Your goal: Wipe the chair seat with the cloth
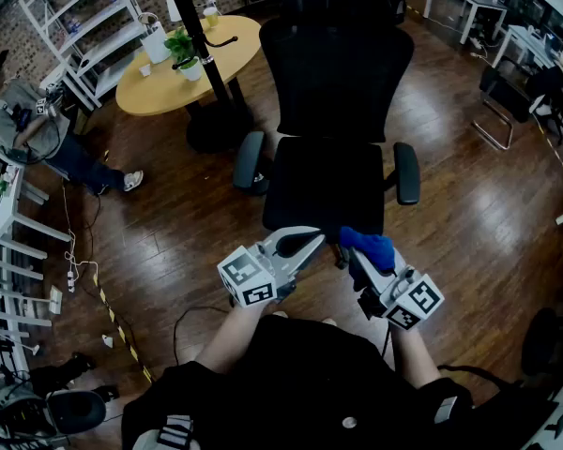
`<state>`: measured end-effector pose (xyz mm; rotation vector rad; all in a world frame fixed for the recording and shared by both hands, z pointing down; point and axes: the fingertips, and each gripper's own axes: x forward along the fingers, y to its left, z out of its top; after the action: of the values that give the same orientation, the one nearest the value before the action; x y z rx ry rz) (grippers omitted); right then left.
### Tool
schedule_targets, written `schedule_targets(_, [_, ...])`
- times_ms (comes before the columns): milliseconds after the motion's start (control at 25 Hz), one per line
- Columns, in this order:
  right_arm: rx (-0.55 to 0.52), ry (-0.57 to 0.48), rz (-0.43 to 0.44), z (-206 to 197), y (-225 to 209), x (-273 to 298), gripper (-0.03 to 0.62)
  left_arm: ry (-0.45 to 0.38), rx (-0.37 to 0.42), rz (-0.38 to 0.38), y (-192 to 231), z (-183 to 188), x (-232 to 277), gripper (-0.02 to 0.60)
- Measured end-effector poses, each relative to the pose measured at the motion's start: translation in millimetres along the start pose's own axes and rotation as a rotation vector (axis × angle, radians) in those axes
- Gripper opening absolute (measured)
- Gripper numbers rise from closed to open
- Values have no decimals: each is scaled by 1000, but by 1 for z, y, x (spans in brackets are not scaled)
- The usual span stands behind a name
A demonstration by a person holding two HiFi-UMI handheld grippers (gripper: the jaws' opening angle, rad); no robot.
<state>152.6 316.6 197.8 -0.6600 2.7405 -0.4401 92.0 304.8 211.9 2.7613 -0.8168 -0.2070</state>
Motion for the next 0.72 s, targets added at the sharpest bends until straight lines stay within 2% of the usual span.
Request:
schedule_targets(160, [-2,5,-2,1,-10,0,38,-5,6,14,5,4,7,0])
schedule_targets(320, [-2,36,-4,-8,-27,19,38,24,-21,59,35,-2,10,0])
schedule_targets(480, [-5,64,0,-18,-54,48,38,35,-46,80,74,-11,13,0])
schedule_targets(720, [-22,103,-57,-31,-123,114,38,27,-84,37,165,-14,32,0])
